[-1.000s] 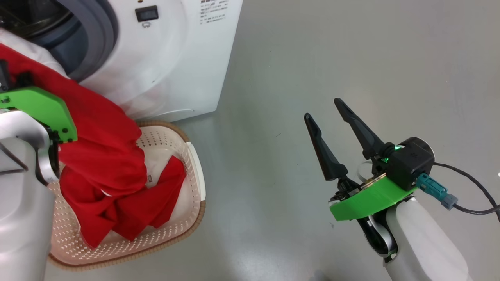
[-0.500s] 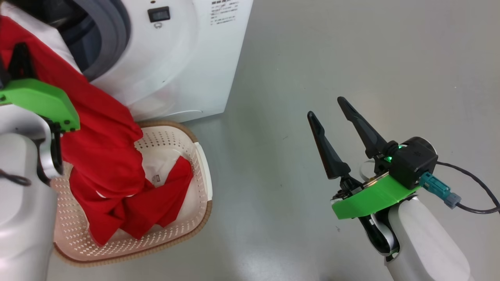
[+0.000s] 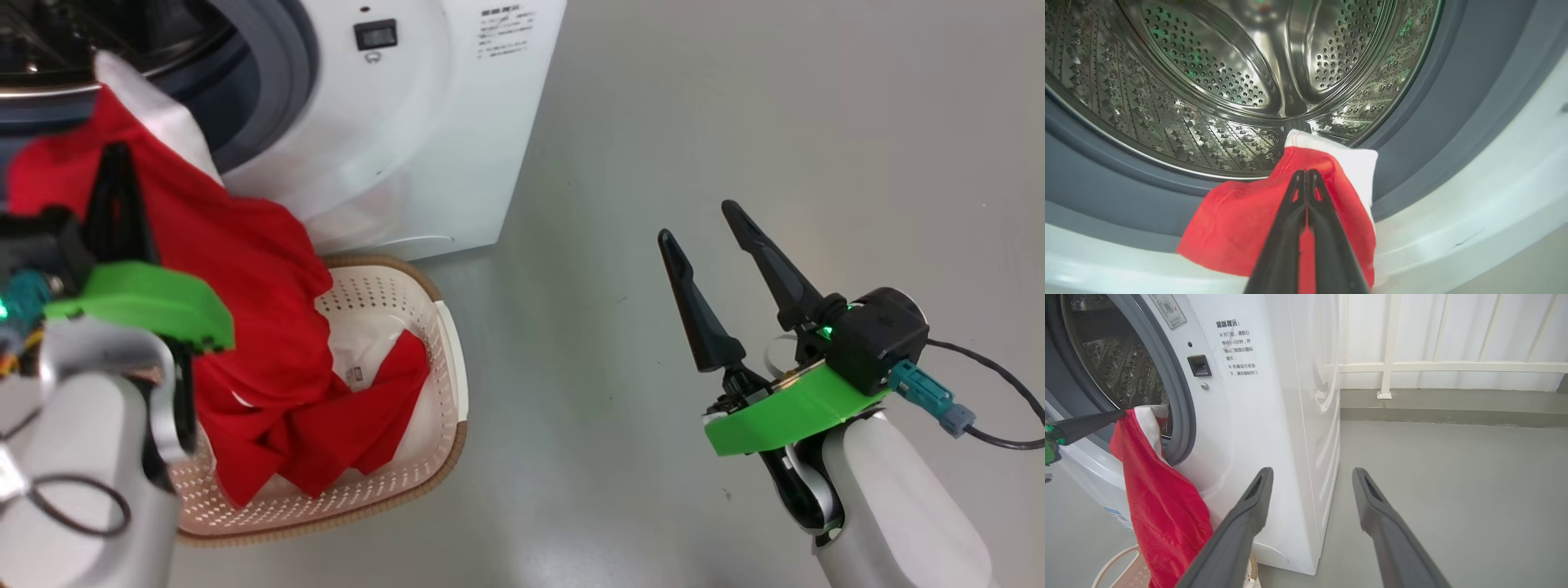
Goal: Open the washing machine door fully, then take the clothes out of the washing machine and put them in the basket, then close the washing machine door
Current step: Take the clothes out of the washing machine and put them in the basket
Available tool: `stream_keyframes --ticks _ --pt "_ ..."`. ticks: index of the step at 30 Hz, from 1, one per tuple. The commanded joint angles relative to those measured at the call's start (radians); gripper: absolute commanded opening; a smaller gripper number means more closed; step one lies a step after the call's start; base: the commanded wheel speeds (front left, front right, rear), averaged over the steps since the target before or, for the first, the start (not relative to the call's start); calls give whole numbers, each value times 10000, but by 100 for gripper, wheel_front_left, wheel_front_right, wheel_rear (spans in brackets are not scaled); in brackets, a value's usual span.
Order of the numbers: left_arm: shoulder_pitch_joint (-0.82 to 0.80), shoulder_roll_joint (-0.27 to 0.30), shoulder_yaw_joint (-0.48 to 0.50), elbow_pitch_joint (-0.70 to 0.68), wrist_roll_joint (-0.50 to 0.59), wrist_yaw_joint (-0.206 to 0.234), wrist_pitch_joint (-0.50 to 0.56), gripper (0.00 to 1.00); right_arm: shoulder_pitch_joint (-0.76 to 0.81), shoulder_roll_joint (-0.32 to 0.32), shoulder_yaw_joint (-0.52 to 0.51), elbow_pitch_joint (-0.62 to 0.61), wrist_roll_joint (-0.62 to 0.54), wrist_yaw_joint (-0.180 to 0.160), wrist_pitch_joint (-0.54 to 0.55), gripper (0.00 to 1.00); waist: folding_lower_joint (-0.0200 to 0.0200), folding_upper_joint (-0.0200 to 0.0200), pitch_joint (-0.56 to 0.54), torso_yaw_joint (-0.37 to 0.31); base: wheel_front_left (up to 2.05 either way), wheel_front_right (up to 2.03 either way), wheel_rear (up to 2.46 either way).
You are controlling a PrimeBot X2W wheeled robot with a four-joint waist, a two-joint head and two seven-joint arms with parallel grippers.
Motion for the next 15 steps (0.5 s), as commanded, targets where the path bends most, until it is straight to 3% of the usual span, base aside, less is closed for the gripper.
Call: stream_keyframes --ticks 1,9,15 --pt "465 230 243 -816 -107 174 -14 0 227 -17 109 -252 -113 4 -63 100 0 0 -96 109 0 0 0" --pt "1839 -165 -51 -2413 -217 458 377 0 313 -36 80 -284 -146 4 -63 100 0 0 -164 310 0 0 0" --pt "2471 -416 -250 -2313 -472 485 709 0 254 -30 167 -300 -128 4 -63 100 0 0 -105 344 0 0 0"
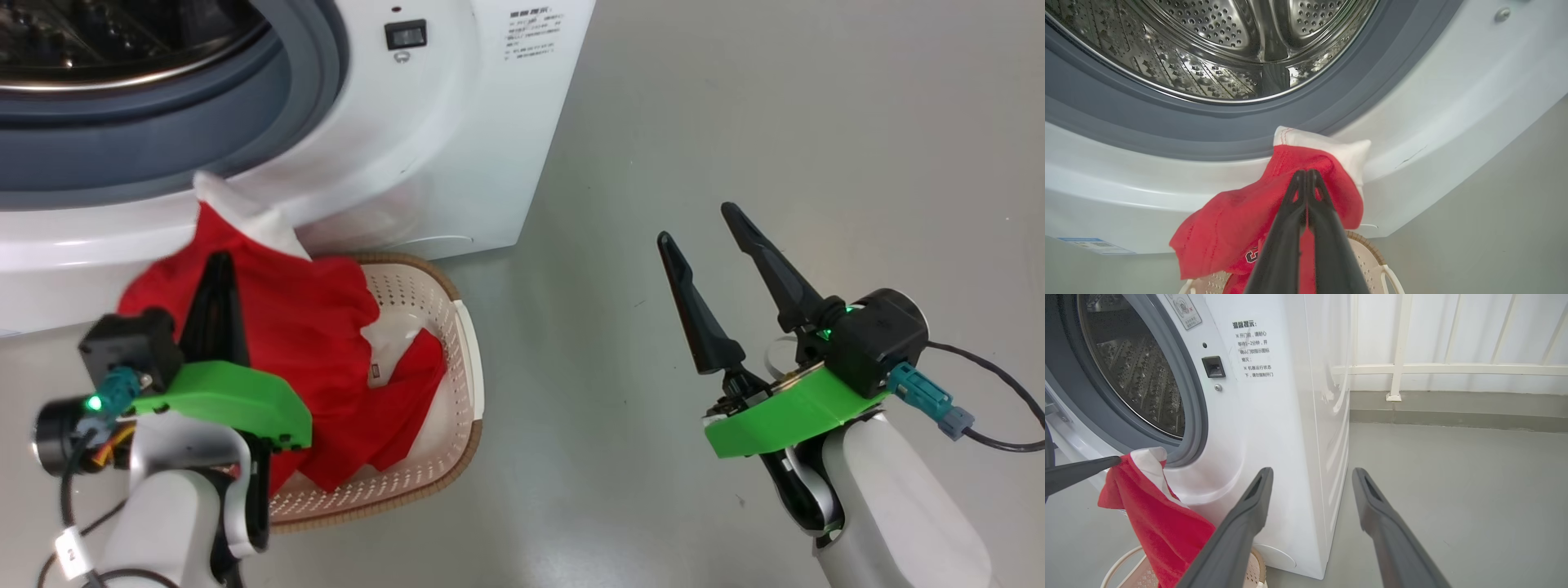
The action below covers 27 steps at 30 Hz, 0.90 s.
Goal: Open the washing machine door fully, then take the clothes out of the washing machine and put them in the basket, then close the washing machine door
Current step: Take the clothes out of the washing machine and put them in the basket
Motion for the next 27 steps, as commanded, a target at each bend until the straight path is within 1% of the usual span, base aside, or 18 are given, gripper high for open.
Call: stream_keyframes --ticks 1,6,12,21,27 --pt "106 133 289 -66 -84 26 -1 0 173 -1 189 -271 -39 4 -63 100 0 0 32 -28 0 0 0" --pt "36 -55 224 970 -395 -183 14 0 150 -18 251 -255 -3 4 -63 100 0 0 137 -153 0 0 0" --pt "-370 -206 173 2608 -575 -421 -325 0 116 -20 293 -214 5 4 -63 100 0 0 287 -338 0 0 0" --pt "-1260 -451 201 5684 -926 -933 -1023 0 33 -25 331 -177 9 4 -63 100 0 0 407 -491 0 0 0" --pt "-1949 -600 155 7623 -1100 -1268 -1207 0 -13 -25 365 -179 9 4 -63 100 0 0 501 -561 0 0 0"
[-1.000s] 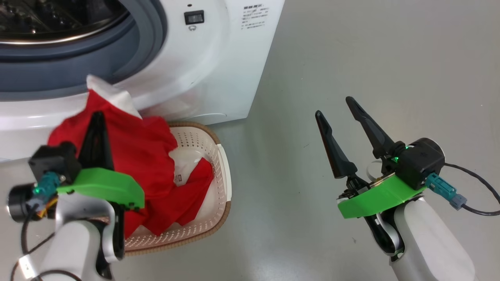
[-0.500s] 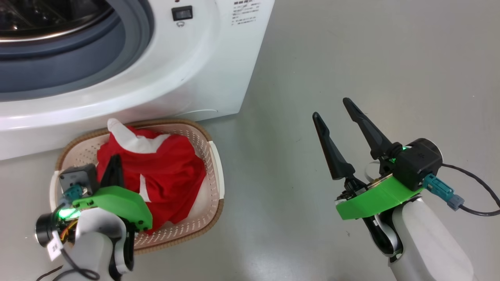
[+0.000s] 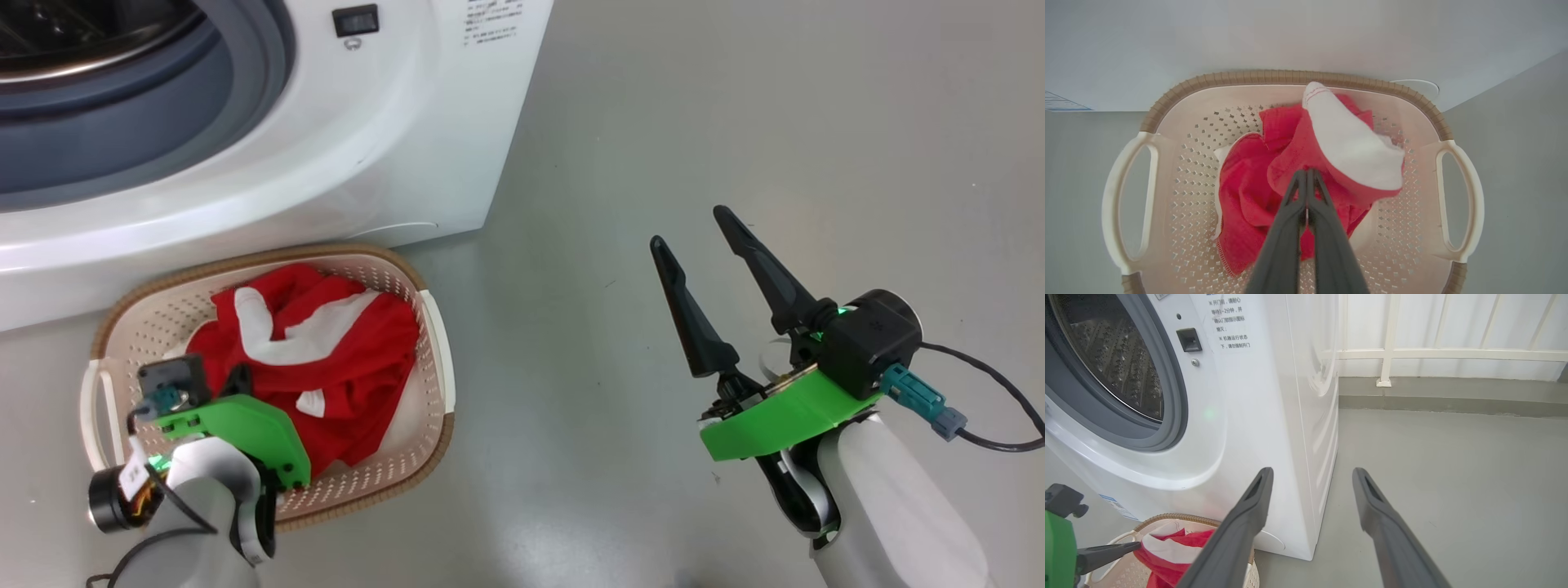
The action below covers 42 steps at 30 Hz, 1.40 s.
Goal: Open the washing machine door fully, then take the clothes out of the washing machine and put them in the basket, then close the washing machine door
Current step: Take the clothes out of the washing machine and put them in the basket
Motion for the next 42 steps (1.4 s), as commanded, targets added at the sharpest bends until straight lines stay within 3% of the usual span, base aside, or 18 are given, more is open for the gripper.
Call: stream_keyframes --ticks 1,6,7,8,9,10,11,19,24,34,42 --pt "-207 169 240 241 -88 -142 -66 0 2 -8 225 -208 9 4 -63 100 -1 -1 41 -21 0 0 0" --pt "-710 58 210 1195 -186 -339 -349 0 -8 -2 183 -187 7 4 -63 100 -1 -1 68 -30 0 0 0" --pt "-788 34 198 1337 -200 -382 -412 9 -5 -1 169 -180 2 4 -63 100 -1 -1 56 -24 0 0 0" --pt "-788 34 198 1337 -200 -382 -412 9 -5 -1 169 -180 2 4 -63 100 -1 -1 56 -24 0 0 0" --pt "-861 15 183 1451 -209 -427 -505 43 -1 0 155 -170 -4 4 -63 100 -1 -1 37 -15 0 0 0" --pt "-926 -2 185 1555 -228 -458 -603 85 6 1 140 -157 -12 4 -63 100 -1 -1 10 -1 0 0 0" --pt "-981 -20 197 1658 -260 -486 -683 100 14 1 127 -145 -19 4 -63 100 -1 -1 -20 13 0 0 0" --pt "-1154 33 136 1793 -189 -604 -1494 100 68 -13 57 10 -74 4 -63 100 -1 -1 -431 211 0 0 0" --pt "-954 94 245 1139 -224 -918 -1691 100 151 -54 -34 165 -107 4 -63 100 -1 -1 -795 376 0 0 0" --pt "738 331 819 -2770 588 -955 -1721 100 433 -170 -281 462 -240 4 -63 100 -1 -1 -1775 690 0 0 0" --pt "2108 398 1163 -5121 1365 -702 -1722 100 691 -254 -663 613 -404 4 -63 100 -1 -1 -2586 859 0 0 0"
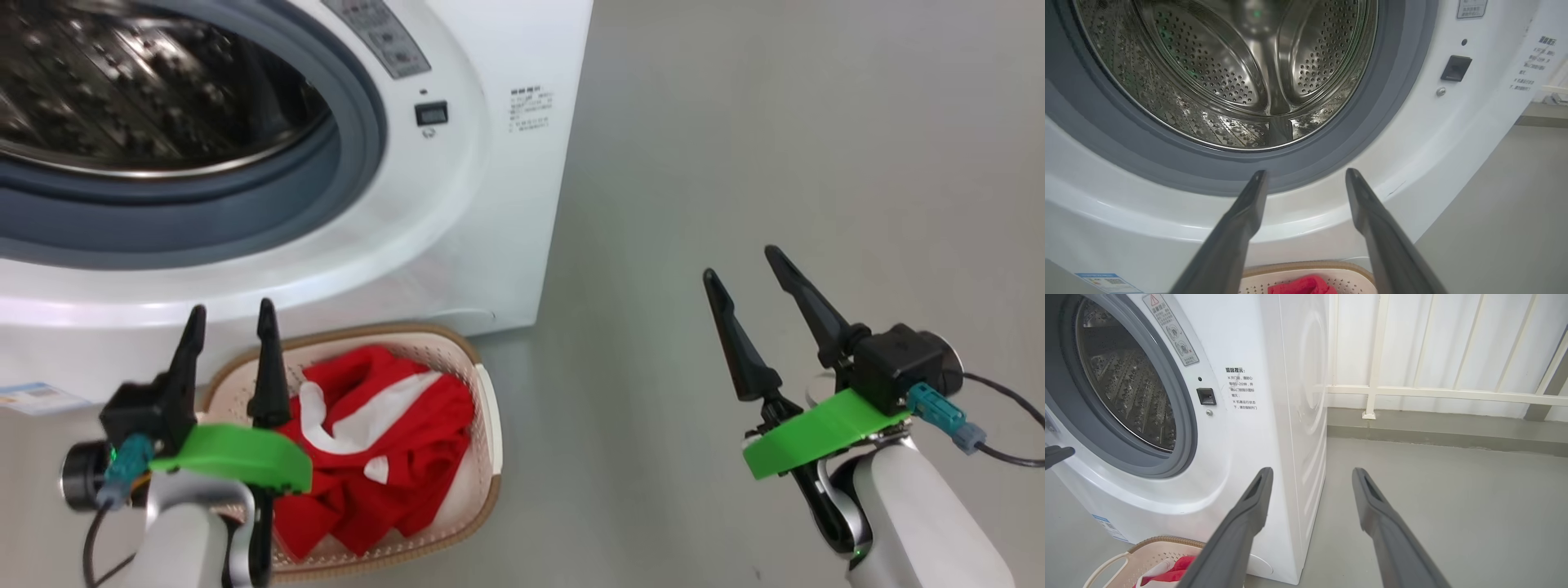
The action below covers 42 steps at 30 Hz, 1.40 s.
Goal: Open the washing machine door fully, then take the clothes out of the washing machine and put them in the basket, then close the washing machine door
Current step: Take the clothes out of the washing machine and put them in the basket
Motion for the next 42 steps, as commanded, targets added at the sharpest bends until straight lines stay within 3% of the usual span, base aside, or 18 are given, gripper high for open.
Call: stream_keyframes --ticks 1,16,30,42 --pt "357 301 386 -701 180 133 -107 100 217 3 42 -207 -156 4 -63 100 0 0 -485 142 0 0 0" --pt "2652 337 491 -3157 408 321 -107 100 1049 -7 -463 -279 -438 4 -63 100 0 0 -1833 245 0 0 0" --pt "4170 347 550 -4006 288 630 -18 100 1986 30 -793 -599 -726 4 -63 100 0 0 -2782 222 0 0 0" --pt "4863 260 580 -3947 169 798 -42 100 2508 39 -889 -646 -763 4 -63 100 0 0 -3235 268 0 0 0"
